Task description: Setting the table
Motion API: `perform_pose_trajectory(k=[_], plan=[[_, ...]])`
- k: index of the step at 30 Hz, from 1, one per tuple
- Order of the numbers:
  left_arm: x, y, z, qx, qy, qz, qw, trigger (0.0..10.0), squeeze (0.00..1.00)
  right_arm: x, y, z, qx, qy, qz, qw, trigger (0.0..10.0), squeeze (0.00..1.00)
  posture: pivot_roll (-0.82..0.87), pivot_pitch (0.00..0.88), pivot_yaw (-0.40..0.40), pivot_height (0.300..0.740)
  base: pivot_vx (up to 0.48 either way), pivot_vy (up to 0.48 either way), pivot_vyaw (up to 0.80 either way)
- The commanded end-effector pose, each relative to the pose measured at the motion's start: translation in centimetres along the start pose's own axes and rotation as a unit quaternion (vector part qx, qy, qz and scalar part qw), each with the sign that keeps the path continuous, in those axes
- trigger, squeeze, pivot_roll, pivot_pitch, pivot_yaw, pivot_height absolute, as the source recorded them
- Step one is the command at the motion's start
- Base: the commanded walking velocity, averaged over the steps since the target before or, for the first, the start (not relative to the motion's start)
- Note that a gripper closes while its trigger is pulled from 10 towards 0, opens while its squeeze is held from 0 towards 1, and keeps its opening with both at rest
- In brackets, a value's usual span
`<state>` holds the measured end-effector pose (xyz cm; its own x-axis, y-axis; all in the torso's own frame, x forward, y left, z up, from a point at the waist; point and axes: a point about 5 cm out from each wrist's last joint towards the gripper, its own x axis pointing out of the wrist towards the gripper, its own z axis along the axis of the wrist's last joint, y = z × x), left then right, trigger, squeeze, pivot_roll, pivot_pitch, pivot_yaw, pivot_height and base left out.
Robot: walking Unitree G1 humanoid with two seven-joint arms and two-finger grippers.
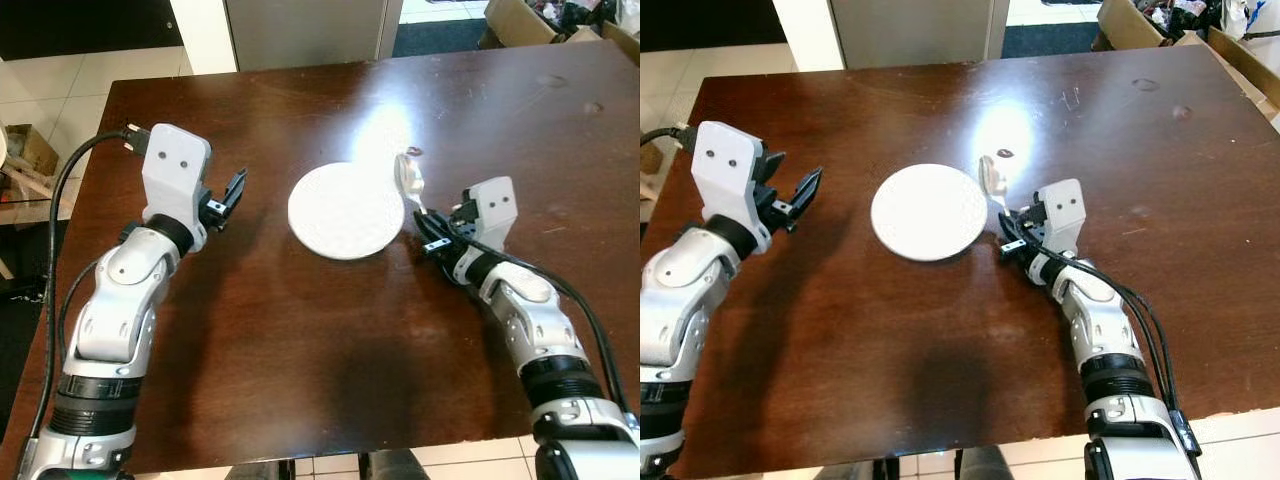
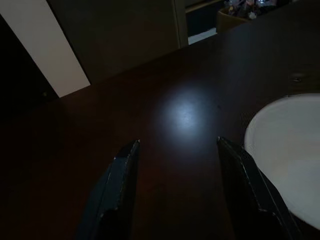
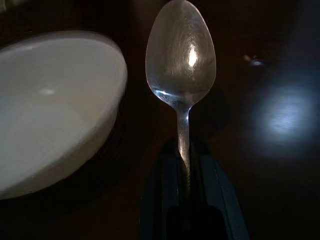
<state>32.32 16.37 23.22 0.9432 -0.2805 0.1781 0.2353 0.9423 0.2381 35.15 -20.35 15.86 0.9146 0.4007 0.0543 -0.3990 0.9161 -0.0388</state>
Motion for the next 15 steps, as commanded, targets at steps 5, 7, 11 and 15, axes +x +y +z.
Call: perform_pose_trajectory(k=[5, 7, 11, 15], plan=[[-0.5, -1.6, -1.2, -0.017, 0.015, -0.002, 1.0, 10.0, 0.0, -1.0, 1.1, 4.3, 0.029, -0.123, -0.053, 0.991, 10.0, 0.0, -0.12, 0.141, 0.096, 0.74, 0.0, 0.0, 0.0], [-0.6, -1.7, -1.3, -0.019, 0.017, 0.0, 1.0, 10.0, 0.0, -1.2, 1.5, 4.9, 0.032, -0.14, -0.06, 0.988, 10.0, 0.0, -0.12, 0.141, 0.096, 0.74, 0.0, 0.0, 0.0], [-1.1, -2.1, -1.6, -0.032, 0.019, 0.003, 0.999, 10.0, 0.0, -1.8, 3.7, 6.7, 0.054, -0.188, -0.078, 0.978, 10.0, 0.0, -0.14, 0.127, 0.096, 0.74, 0.0, 0.0, 0.0], [-1.8, -2.1, -2.2, -0.039, 0.029, 0.007, 0.999, 10.0, 0.0, -2.2, 6.3, 6.8, 0.078, -0.204, -0.081, 0.973, 10.0, 0.0, -0.14, 0.114, 0.095, 0.74, 0.0, 0.0, 0.0]])
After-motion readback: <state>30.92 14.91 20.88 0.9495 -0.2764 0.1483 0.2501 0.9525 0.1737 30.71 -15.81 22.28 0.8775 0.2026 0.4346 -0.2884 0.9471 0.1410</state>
